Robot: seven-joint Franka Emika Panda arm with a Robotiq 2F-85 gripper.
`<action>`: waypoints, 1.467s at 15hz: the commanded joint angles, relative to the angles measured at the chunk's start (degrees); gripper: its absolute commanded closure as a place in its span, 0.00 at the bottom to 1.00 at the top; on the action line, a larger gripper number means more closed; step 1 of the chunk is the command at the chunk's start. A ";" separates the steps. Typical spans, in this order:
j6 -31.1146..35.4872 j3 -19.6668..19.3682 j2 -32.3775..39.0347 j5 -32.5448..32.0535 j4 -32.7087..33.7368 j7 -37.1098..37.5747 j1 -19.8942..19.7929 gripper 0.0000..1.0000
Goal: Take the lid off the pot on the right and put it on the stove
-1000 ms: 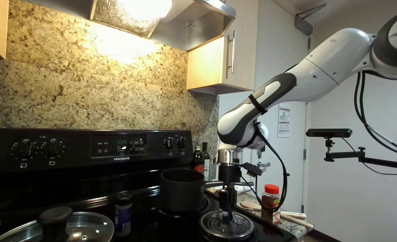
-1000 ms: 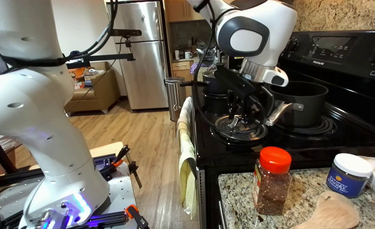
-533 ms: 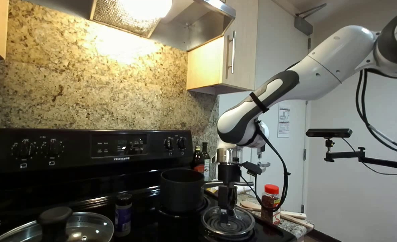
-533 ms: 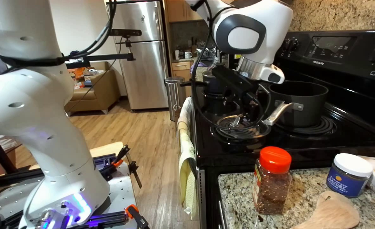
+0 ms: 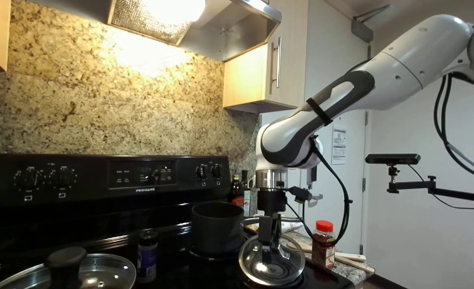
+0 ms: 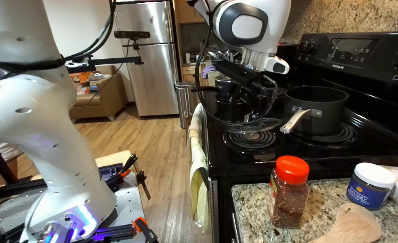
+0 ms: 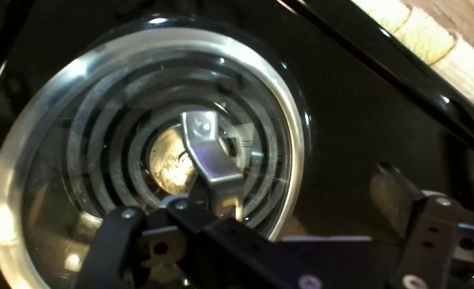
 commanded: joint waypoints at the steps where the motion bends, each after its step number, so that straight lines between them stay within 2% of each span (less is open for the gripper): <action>1: -2.05 -0.24 -0.06 0.11 0.06 0.68 -0.56 0.00; 7: 0.49 -1.80 3.02 0.18 1.57 -0.37 -2.00 0.00; 11: 9.06 -2.30 -1.52 -1.82 -2.28 3.86 -1.63 0.00; 15: 16.67 -2.26 -7.72 -8.41 -8.00 10.39 -0.50 0.00; 19: 10.15 -1.71 -18.15 -15.19 -15.77 13.06 -0.46 0.00; 22: 3.20 -2.03 -25.75 -13.66 -18.94 12.42 -0.49 0.00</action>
